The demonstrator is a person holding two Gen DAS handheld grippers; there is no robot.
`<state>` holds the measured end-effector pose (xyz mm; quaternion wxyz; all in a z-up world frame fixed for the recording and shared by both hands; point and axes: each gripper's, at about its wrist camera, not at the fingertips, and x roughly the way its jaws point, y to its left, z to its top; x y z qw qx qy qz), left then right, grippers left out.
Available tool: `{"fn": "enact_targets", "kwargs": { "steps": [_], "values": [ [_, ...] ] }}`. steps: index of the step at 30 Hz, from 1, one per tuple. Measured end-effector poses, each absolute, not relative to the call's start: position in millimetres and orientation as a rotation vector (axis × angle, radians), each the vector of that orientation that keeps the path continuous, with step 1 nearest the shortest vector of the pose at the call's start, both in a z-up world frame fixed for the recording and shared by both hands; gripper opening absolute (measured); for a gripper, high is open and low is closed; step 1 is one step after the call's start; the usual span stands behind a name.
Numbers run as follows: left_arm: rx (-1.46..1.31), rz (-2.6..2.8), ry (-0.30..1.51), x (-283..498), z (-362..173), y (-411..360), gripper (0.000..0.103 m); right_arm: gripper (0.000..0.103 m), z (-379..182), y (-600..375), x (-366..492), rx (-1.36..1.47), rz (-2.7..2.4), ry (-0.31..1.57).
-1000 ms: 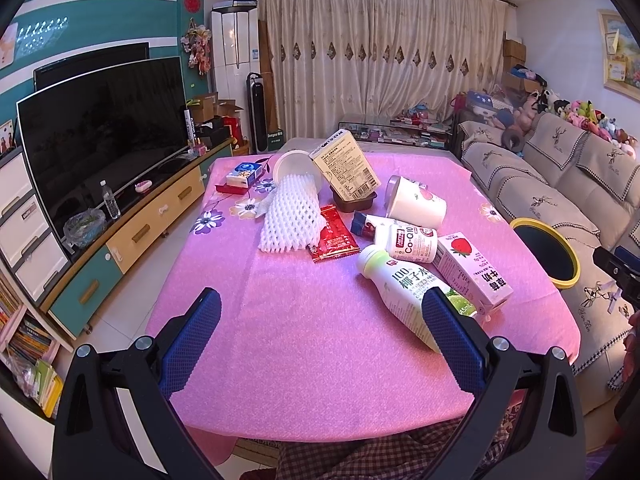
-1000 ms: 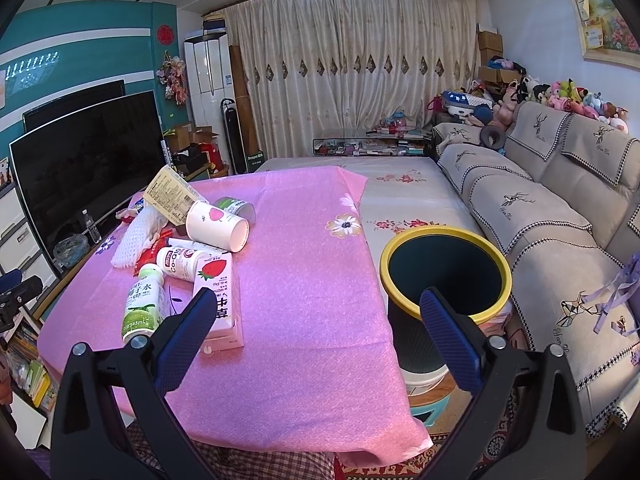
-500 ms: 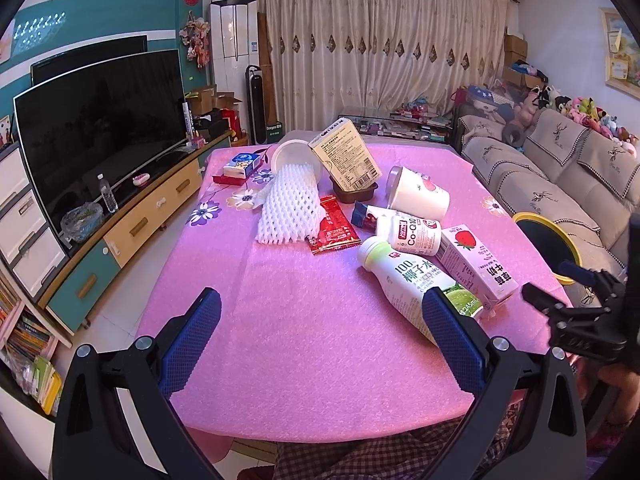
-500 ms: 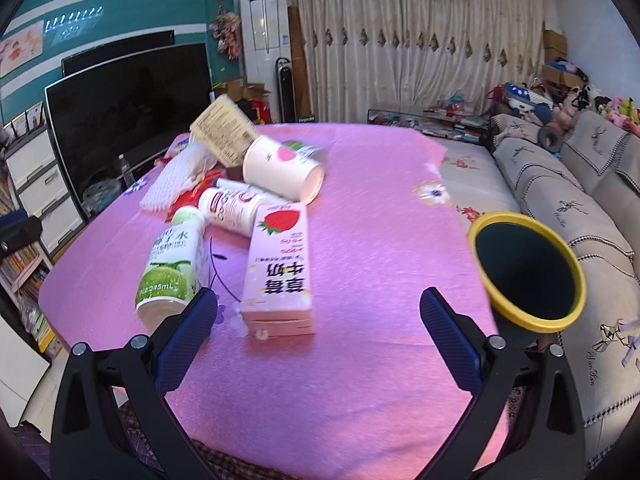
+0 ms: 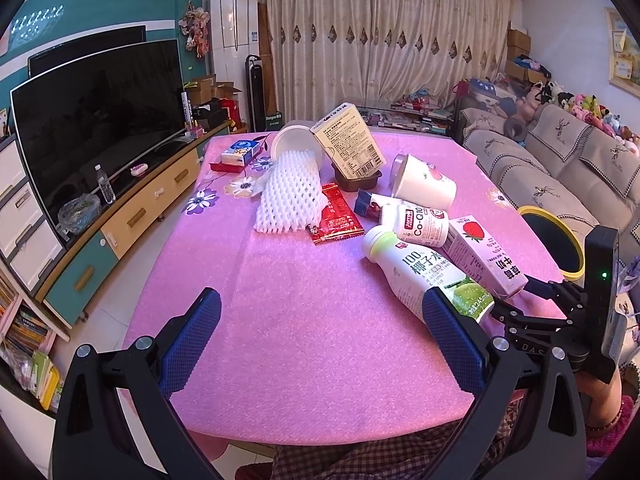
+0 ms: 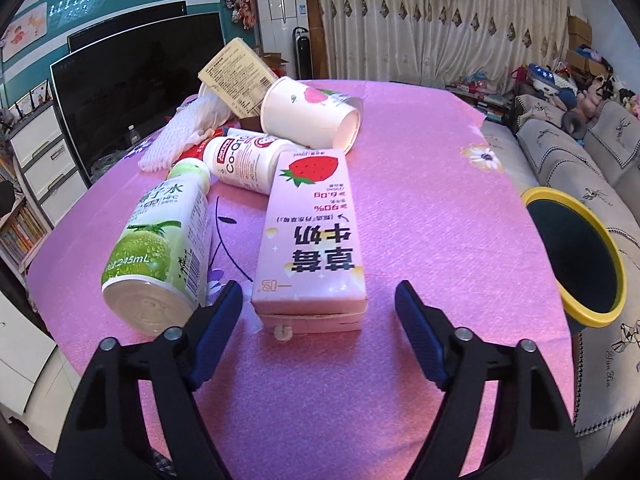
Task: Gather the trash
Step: 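Grasp the pink strawberry milk carton with the right tool, then carry the carton over the yellow-rimmed bin and open the right tool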
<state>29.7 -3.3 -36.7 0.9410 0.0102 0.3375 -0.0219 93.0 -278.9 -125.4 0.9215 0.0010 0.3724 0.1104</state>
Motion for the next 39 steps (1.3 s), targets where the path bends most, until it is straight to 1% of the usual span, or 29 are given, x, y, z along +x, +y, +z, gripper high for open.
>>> {"fn": "enact_targets", "kwargs": {
  "steps": [1,2,5,14,26,34,39],
  "values": [
    [0.02,-0.044,0.689,29.7,-36.9,-2.9,0.099,0.053,-126.6,-278.6,94.3,-0.001,0.226,0.767],
    [0.02,-0.042,0.69,30.2,-37.0,-2.5,0.099,0.049,-126.8,-279.2,94.8,0.0,0.227,0.769],
    [0.016,-0.04,0.69,31.6,-38.6,-1.3,0.099,0.049,-122.7,-282.8,91.8,0.019,0.237,0.756],
    [0.019,-0.047,0.694,33.9,-39.7,-3.9,0.099,0.048,-73.9,-306.9,63.9,0.056,0.256,0.623],
    [0.024,-0.051,0.7,34.0,-40.6,-6.3,0.099,0.048,-42.3,-324.4,59.8,0.076,0.26,0.569],
    [0.036,-0.066,0.719,39.8,-44.6,-15.3,0.099,0.048,-25.0,-401.0,79.1,0.154,0.039,0.495],
    [0.065,-0.099,0.733,47.6,-48.2,-34.7,0.099,0.048,-48.6,-464.7,107.8,0.201,-0.174,0.548]
  ]
}}
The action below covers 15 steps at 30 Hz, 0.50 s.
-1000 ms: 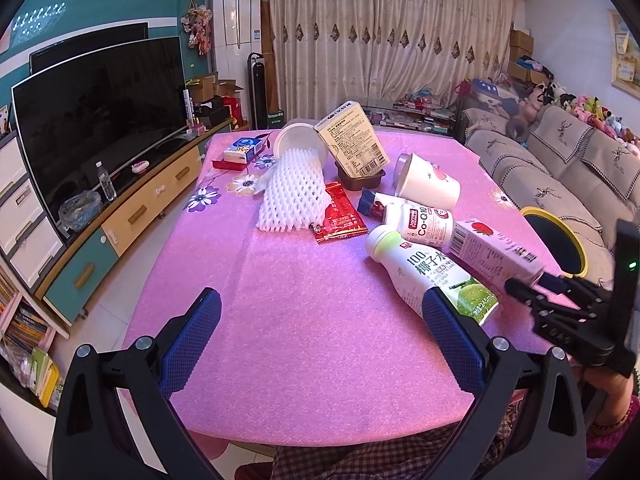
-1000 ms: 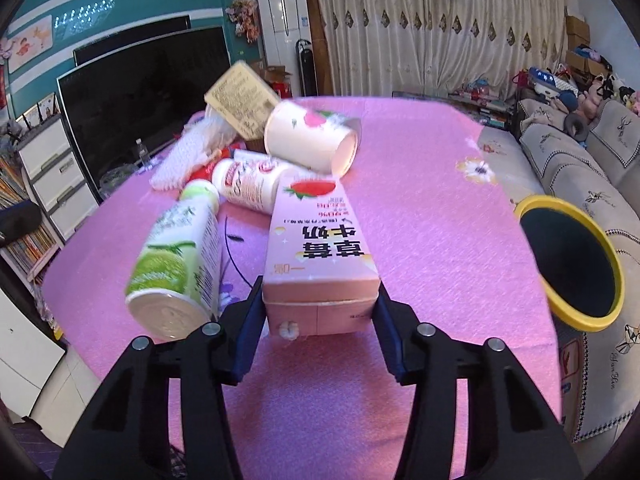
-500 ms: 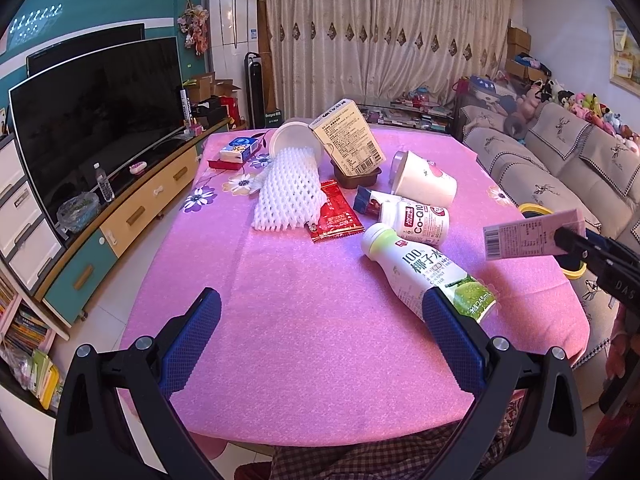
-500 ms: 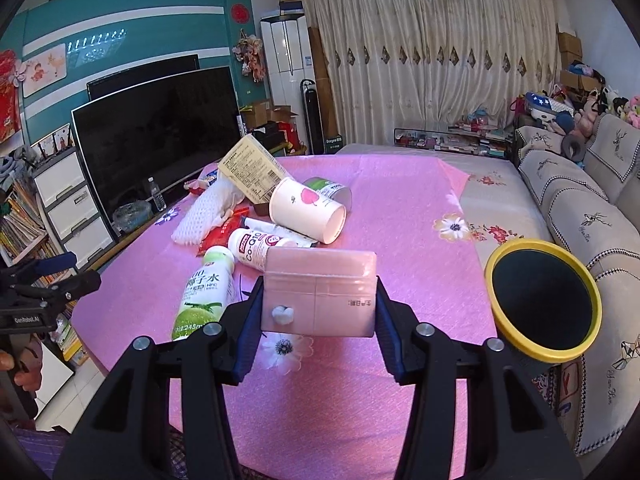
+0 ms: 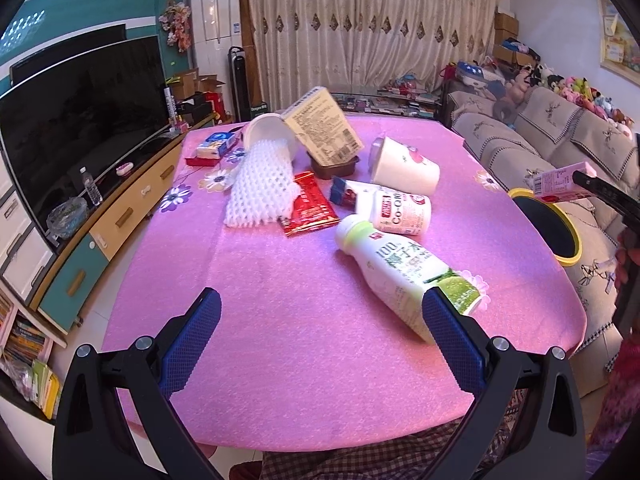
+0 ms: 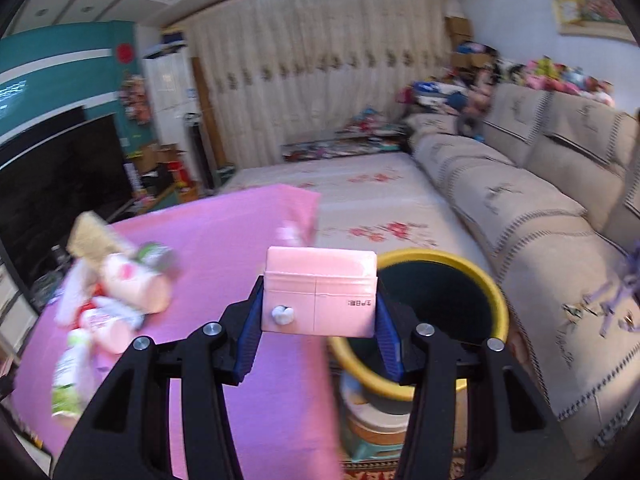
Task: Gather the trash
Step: 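Carry the carton over the yellow-rimmed bin and open the right tool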
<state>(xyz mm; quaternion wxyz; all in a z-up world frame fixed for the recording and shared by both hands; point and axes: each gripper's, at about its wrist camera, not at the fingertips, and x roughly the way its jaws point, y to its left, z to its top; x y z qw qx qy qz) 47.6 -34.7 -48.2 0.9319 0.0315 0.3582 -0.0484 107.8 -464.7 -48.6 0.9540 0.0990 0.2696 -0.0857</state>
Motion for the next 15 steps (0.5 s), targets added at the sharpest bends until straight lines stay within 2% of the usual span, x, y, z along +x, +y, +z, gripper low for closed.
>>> {"fn": "enact_targets", "kwargs": {
  "steps": [9,15],
  "values": [
    [0.107,-0.182,0.79,68.5,-66.5,-88.6,0.099,0.048,-145.2,-523.1,180.1,0.229,-0.318,0.839],
    [0.135,-0.215,0.833,81.2,-82.0,-120.9,0.099,0.048,-184.4,-525.2,202.8,0.22,-0.332,0.938]
  ]
}}
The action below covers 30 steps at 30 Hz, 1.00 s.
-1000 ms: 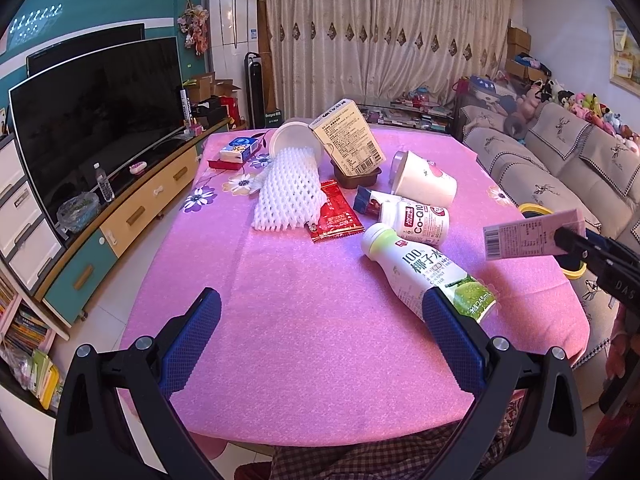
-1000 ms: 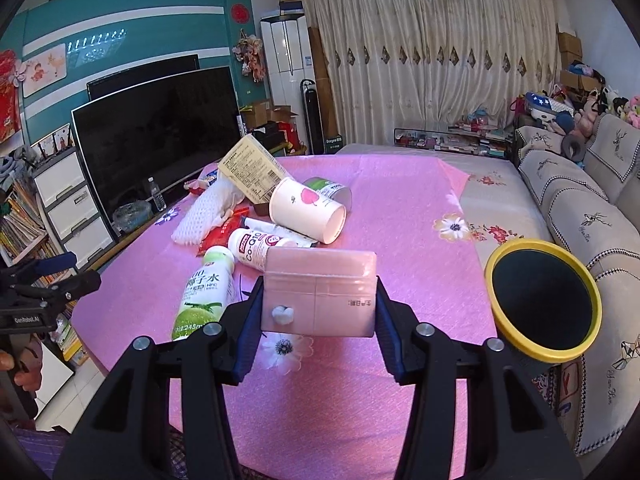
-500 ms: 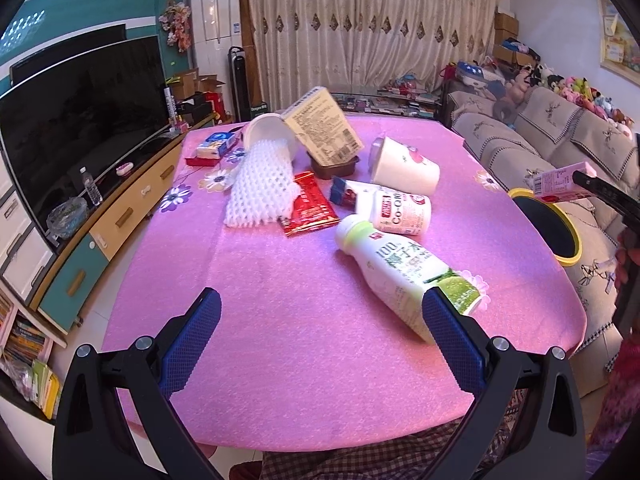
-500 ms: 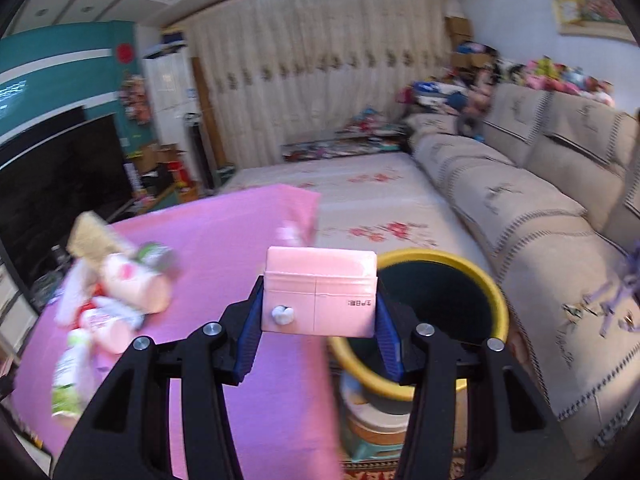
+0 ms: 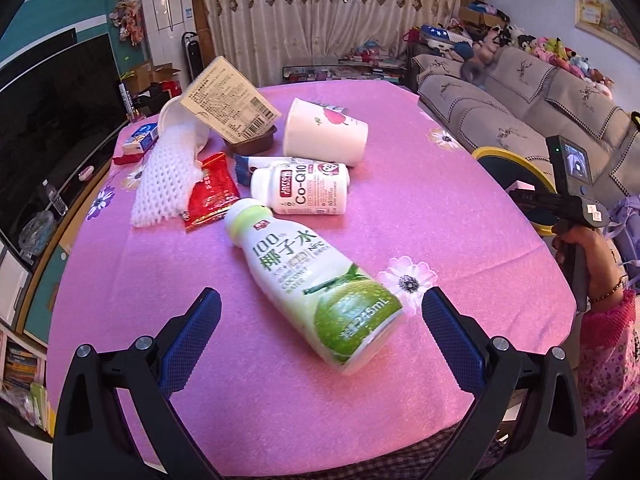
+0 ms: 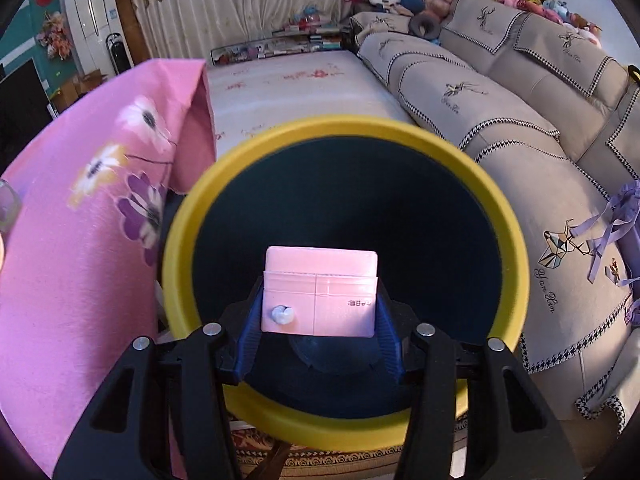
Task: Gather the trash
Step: 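Carry the carton over the yellow-rimmed bin and open the right tool, then grasp the green coconut water bottle with the left tool and lift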
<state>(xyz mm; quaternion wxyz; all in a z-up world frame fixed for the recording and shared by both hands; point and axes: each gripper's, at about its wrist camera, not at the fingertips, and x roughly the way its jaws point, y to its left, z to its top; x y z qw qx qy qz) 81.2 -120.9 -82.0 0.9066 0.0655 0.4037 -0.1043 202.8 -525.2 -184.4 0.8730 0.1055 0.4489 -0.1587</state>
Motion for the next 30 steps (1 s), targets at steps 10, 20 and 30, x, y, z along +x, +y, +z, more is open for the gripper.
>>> {"fn": "enact_targets", "kwargs": {
  "steps": [10,20,30],
  "values": [
    [0.138,-0.212,0.864,100.1,-94.2,-142.0,0.099,0.057,-193.6,-534.6,201.9,0.229,-0.348,0.944],
    [0.146,-0.127,0.899,112.3,-107.2,-131.3,0.099,0.061,-169.6,-529.2,181.5,0.228,-0.332,0.879],
    [0.064,-0.057,0.916,105.0,-113.5,-78.1,0.099,0.061,-152.6,-519.2,173.1,0.233,-0.303,0.836]
  ]
}}
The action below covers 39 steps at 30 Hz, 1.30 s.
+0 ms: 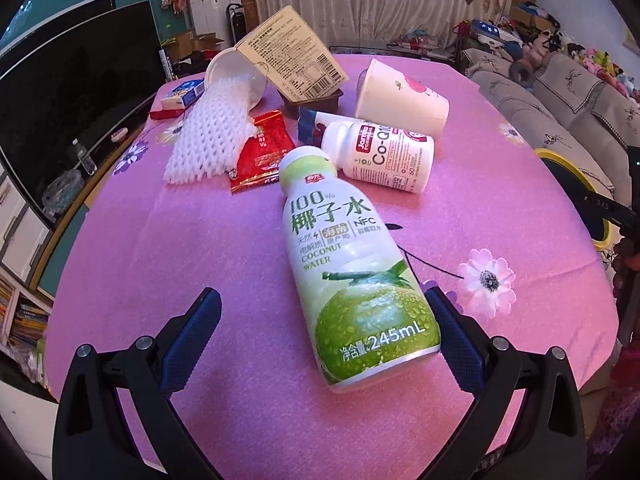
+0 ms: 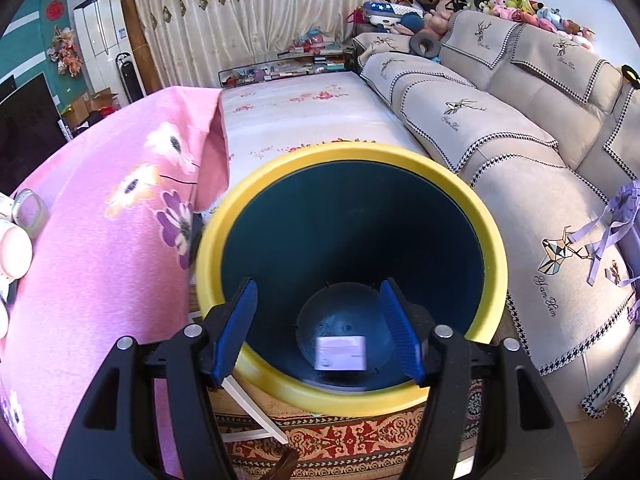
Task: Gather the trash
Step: 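Grasp the green coconut water bottle with the left tool and lift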
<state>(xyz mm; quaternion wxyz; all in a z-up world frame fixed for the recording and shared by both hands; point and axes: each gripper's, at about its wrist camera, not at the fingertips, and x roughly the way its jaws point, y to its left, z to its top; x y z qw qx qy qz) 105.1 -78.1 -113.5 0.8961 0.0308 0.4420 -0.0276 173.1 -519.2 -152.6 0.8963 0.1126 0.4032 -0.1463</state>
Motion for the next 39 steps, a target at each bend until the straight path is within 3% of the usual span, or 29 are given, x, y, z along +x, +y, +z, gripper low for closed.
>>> {"fn": "enact_targets", "kwargs": {
  "steps": [5,7,11,23,39],
  "values": [
    [0.037,-0.055,0.873,94.0,-117.6,-65.5,0.096,0.061,-145.7,-509.1,168.0,0.227,-0.283,0.817],
    [0.017,-0.058,0.84,92.1,-116.3,-59.0,0.087,0.061,-143.7,-507.3,165.7,0.228,-0.28,0.809],
    [0.021,-0.061,0.795,89.6,-115.8,-51.6,0.058,0.061,-139.4,-504.8,162.1,0.23,-0.271,0.796],
    [0.164,-0.044,0.579,77.3,-65.9,-41.0,0.055,0.061,-124.5,-501.8,155.0,0.232,-0.254,0.755],
    [0.218,-0.167,0.533,65.0,-29.8,-62.3,0.052,0.061,-114.2,-499.0,141.9,0.248,-0.228,0.724]
  ]
}}
